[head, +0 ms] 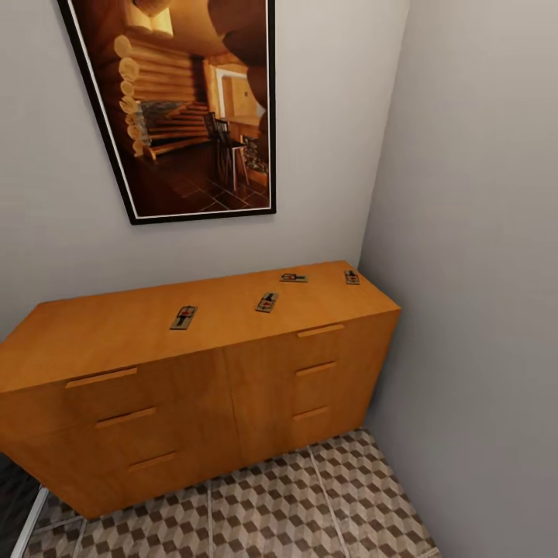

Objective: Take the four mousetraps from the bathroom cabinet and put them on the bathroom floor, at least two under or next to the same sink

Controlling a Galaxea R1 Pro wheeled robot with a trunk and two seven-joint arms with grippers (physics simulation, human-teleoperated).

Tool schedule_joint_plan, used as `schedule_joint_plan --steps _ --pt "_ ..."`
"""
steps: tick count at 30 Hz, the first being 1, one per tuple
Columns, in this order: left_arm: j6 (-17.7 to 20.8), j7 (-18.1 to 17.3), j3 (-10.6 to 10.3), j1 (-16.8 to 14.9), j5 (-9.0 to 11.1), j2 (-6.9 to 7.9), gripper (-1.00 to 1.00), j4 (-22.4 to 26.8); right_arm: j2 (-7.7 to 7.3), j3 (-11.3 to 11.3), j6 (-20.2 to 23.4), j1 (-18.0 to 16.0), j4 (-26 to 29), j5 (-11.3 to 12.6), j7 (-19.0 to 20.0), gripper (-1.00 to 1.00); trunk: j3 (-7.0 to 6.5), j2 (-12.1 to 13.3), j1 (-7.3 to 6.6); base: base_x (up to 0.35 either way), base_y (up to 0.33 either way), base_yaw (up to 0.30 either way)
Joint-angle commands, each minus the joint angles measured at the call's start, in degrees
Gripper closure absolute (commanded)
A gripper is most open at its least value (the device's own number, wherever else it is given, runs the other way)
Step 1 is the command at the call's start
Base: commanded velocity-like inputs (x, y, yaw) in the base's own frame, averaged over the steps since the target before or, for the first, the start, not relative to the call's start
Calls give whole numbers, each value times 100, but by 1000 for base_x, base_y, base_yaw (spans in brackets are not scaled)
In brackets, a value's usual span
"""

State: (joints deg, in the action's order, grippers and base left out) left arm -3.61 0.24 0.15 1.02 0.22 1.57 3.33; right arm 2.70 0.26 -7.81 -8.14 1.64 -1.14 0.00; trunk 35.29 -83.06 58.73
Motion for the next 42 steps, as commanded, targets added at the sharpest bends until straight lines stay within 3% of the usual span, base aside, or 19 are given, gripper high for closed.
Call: schedule_joint_plan --steps 1,42 --pt "-8 2 1 4 3 1 -100 9 1 0 -19 -3 -6 -11 0 -100 4 -2 0 -4 -4 0" --pt "-8 2 10 4 5 2 -100 11 -5 0 -19 -3 13 -9 -24 -100 4 -2 0 0 0 0"
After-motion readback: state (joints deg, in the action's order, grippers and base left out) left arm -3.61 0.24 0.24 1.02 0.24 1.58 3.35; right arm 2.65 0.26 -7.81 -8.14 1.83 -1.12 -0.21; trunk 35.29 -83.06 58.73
